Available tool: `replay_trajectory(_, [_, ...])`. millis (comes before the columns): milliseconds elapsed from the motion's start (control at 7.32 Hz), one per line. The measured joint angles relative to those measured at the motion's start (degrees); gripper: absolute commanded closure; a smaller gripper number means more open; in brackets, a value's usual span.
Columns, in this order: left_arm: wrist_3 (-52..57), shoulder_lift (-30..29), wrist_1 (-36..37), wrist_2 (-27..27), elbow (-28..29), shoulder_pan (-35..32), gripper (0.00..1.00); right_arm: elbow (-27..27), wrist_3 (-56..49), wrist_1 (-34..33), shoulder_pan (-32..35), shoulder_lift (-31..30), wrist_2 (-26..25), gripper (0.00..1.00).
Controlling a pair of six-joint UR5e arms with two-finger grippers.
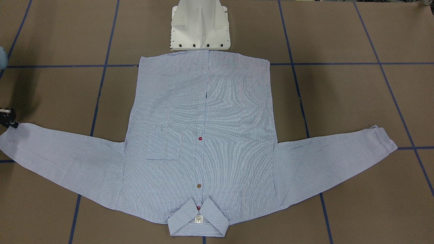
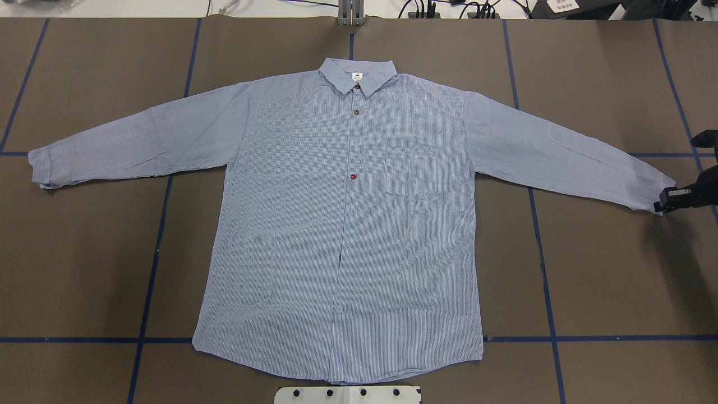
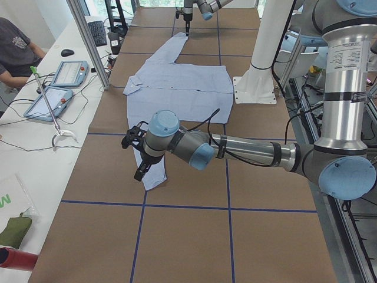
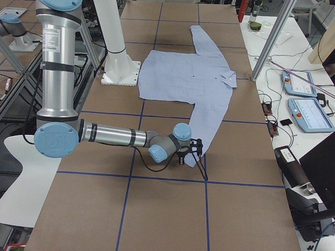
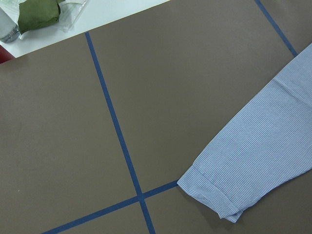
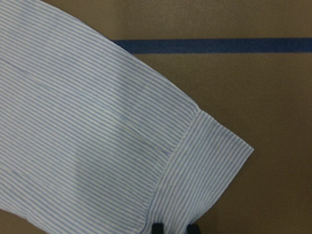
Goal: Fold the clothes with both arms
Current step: 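Lower the right gripper onto the sleeve cuff nearest it and grasp it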
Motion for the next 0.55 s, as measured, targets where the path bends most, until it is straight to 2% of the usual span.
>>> replay_trajectory(410, [0.0, 0.0, 0.0, 0.0, -0.1, 0.0, 0.01, 0.5, -0.1, 0.1, 0.1, -0.3, 0.1, 0.9])
replay_trajectory(546, [0.0, 0.0, 0.0, 0.0, -0.1, 0.0, 0.01, 0.7, -0.1, 0.1, 0.2, -0.3, 0.2, 1.0])
